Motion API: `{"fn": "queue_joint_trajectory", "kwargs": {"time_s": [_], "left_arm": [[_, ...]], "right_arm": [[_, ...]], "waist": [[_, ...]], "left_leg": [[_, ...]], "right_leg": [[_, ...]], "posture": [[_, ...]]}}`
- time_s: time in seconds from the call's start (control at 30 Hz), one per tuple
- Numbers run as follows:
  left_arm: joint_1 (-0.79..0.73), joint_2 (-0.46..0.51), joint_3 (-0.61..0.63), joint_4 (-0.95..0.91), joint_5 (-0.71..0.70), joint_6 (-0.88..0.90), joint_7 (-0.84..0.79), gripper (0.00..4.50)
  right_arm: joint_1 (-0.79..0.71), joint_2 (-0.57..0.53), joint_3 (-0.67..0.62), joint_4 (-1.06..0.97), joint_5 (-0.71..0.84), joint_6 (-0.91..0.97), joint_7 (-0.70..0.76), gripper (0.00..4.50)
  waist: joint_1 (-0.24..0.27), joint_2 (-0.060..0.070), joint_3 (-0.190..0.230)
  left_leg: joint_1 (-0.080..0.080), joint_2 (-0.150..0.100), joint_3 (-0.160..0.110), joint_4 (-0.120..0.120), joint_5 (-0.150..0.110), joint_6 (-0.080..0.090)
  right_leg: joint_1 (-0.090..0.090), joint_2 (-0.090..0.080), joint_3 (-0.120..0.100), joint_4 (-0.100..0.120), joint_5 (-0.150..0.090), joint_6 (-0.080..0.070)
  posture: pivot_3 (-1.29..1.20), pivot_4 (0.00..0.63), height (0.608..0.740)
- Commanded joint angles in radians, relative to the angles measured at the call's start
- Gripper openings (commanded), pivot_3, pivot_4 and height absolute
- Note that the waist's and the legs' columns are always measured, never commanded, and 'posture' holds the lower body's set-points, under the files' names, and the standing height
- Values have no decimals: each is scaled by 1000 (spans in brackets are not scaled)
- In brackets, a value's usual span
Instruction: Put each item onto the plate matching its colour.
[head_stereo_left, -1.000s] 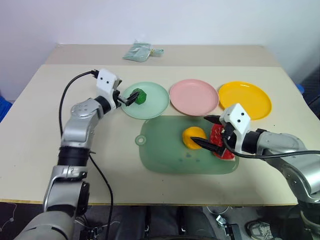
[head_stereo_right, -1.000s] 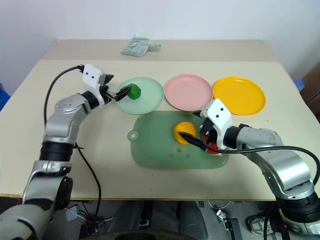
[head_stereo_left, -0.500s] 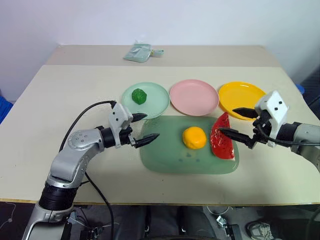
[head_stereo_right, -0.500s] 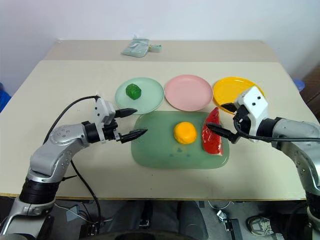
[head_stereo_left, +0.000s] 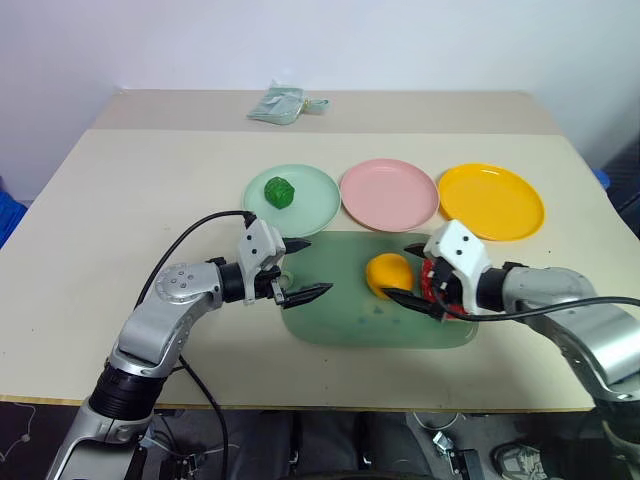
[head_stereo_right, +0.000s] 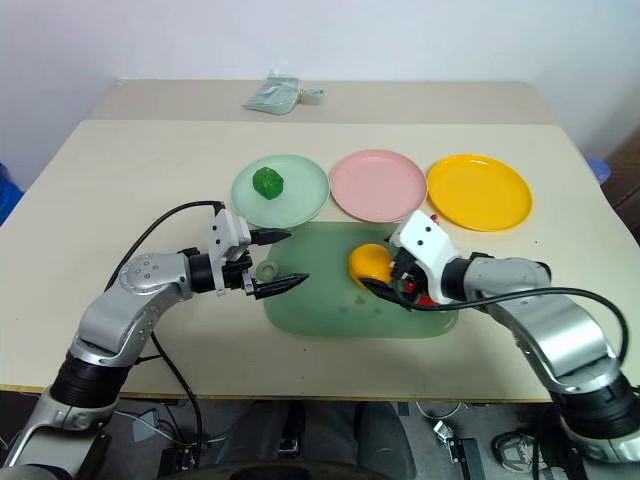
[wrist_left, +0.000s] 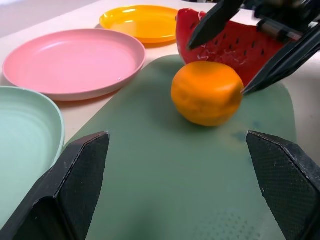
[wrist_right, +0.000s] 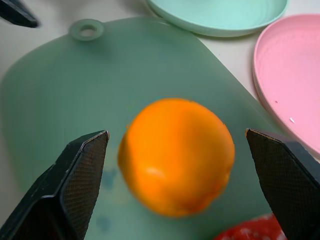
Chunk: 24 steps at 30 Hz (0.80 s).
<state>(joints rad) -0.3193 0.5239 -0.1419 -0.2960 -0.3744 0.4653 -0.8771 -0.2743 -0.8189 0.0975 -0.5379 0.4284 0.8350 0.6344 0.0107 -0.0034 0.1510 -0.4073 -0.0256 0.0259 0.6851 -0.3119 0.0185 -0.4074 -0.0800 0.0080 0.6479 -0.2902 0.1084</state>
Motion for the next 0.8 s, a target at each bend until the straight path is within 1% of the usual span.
{"fn": "queue_joint_trajectory", "kwargs": {"time_s": [0.03,0.1,0.13,0.2,0.23,0.33,0.4,0.47,0.57,0.63,0.73,0.8], "left_arm": [[4,5,10,-39,-11,-18,-8,4448],[8,6,9,-47,-15,-18,-11,4448],[10,7,9,-50,-15,-17,-11,4500],[12,7,9,-52,-16,-18,-11,4500],[14,8,10,-54,-16,-17,-11,4500],[18,11,13,-58,-17,-19,-12,4500],[18,15,17,-58,-18,-20,-13,4500],[18,16,16,-60,-18,-21,-12,4500],[15,13,12,-63,-16,-21,-9,4500],[12,10,9,-66,-16,-21,-8,4500],[9,4,5,-67,-18,-21,-7,4500],[9,-3,-1,-69,-16,-22,-4,4500]], "right_arm": [[-32,21,31,20,-40,29,-27,4500],[-38,31,41,32,-46,55,-32,4500],[-39,34,41,32,-46,62,-31,3965],[-44,40,34,25,-41,73,-31,3326],[-47,39,31,20,-41,75,-30,3168],[-77,33,7,-4,-35,55,-15,3141],[-143,58,-53,0,5,76,-25,3141],[-228,66,-107,53,11,91,-44,3141],[-353,42,-153,236,-57,117,-109,3141],[-417,12,-165,407,-117,91,-143,3141],[-471,-7,-151,622,-174,14,-139,3141],[-494,0,-111,801,-234,-90,-128,3141]], "waist": [[0,0,0],[0,0,0],[0,0,0],[-1,0,0],[-1,0,0],[-1,0,0],[-2,0,0],[-8,1,0],[-6,0,0],[1,0,0],[1,0,0],[-5,0,0]], "left_leg": [[0,0,0,0,0,0],[0,0,0,0,0,0],[0,0,0,0,0,0],[0,0,0,0,0,0],[0,0,0,0,0,0],[0,0,0,0,0,0],[0,0,0,0,0,0],[0,0,0,0,0,0],[0,0,0,0,0,0],[0,0,0,0,0,0],[0,-1,0,0,0,0],[0,-1,1,0,0,0]], "right_leg": [[0,0,0,0,0,0],[0,0,0,0,0,0],[0,0,0,0,0,0],[0,0,0,0,0,0],[0,0,0,0,0,0],[0,0,0,0,0,0],[0,0,0,0,0,0],[-1,0,0,1,0,0],[-1,1,0,1,0,0],[0,0,0,1,0,0],[0,0,-1,0,0,0],[0,0,0,-1,0,0]], "posture": [[0,150,740],[0,150,740],[0,150,740],[0,150,740],[0,150,740],[0,150,740],[0,150,740],[0,150,740],[0,150,740],[0,150,740],[0,150,740],[0,150,740]]}}
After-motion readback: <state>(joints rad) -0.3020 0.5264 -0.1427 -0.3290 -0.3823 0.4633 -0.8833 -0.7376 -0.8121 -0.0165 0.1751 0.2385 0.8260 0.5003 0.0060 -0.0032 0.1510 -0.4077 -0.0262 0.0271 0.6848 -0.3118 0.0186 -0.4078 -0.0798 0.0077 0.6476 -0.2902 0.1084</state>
